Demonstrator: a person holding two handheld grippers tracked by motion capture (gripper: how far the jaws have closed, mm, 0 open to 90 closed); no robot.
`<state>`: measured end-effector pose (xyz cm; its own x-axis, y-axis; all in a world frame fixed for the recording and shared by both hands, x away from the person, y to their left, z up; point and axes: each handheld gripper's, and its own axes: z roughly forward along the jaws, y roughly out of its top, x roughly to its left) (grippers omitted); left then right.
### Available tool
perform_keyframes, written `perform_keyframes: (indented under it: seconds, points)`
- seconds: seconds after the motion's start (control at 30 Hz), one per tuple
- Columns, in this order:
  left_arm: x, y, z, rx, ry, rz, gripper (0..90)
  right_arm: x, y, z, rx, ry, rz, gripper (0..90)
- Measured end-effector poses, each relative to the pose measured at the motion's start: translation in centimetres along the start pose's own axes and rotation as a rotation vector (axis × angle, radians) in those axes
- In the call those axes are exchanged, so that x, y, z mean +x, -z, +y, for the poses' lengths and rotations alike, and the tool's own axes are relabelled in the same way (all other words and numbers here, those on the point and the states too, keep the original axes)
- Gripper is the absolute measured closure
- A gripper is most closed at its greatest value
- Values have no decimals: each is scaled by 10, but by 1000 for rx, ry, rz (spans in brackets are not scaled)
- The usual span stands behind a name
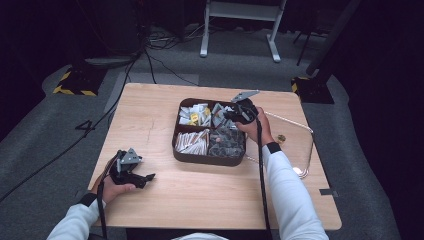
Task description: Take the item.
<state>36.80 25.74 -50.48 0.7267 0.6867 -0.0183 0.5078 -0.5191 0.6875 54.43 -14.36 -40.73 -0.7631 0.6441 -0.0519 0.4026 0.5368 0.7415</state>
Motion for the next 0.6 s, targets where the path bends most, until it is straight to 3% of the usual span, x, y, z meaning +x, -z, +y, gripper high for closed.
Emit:
perform_keyframes:
  seconds: [0.47,0.6]
  points:
    - [0,0,0,0,0,0,139,-5,38,-3,-77,-3,0,889]
    - [0,0,0,0,0,0,139,-1,52,-5,-104,11,23,890]
